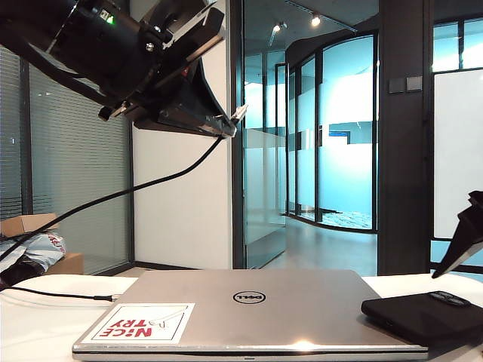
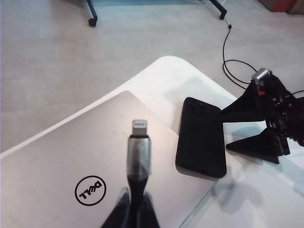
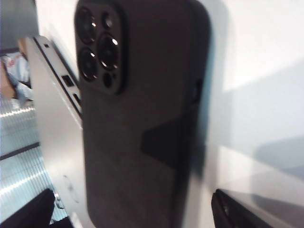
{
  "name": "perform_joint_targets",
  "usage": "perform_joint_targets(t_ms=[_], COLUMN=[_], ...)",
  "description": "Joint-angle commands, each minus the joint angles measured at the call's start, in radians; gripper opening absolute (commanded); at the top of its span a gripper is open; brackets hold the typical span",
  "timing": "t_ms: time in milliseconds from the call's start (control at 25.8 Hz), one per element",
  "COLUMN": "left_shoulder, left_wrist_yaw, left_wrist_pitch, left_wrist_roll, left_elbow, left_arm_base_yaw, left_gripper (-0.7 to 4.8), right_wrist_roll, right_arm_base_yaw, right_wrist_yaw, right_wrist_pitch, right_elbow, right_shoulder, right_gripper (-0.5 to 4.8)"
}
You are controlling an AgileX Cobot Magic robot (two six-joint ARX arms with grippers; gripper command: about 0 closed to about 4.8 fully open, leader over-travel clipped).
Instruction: Pick up the charging cable and the phone, plug the charging cable into the charging port on the phone, and finally place them back on the table.
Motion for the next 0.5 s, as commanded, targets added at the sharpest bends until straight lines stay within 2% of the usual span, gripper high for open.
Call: perform_joint_targets(t_ms=[39, 233, 388, 505], left_shoulder=[-0.004, -0.004, -0.004, -0.004], left_wrist_yaw=[0.003, 0.003, 0.003, 0.003], left_wrist_pitch=[0.021, 0.021, 0.021, 0.021], left_wrist_roll=[0.0, 0.0, 0.0, 0.0], left_elbow=[0.003, 0.003, 0.003, 0.003], left_arm_base_yaw=[-0.001, -0.001, -0.001, -0.001], left_gripper=[-0.07, -0.08, -0.08, -0.08], right_wrist_roll=[0.035, 0.048, 0.048, 0.048], right_arm_base_yaw=[0.002, 0.002, 0.002, 0.002], right_wrist_yaw=[-0.028, -0.042, 0.017, 0.009], right_wrist_pitch=[0.093, 0.175, 0.187, 0.201], right_elbow=[0.002, 0.004, 0.007, 0.007], right_shoulder=[0.064, 0.15, 0.175, 0.175], right_gripper=[4.79, 4.79, 4.79, 4.79])
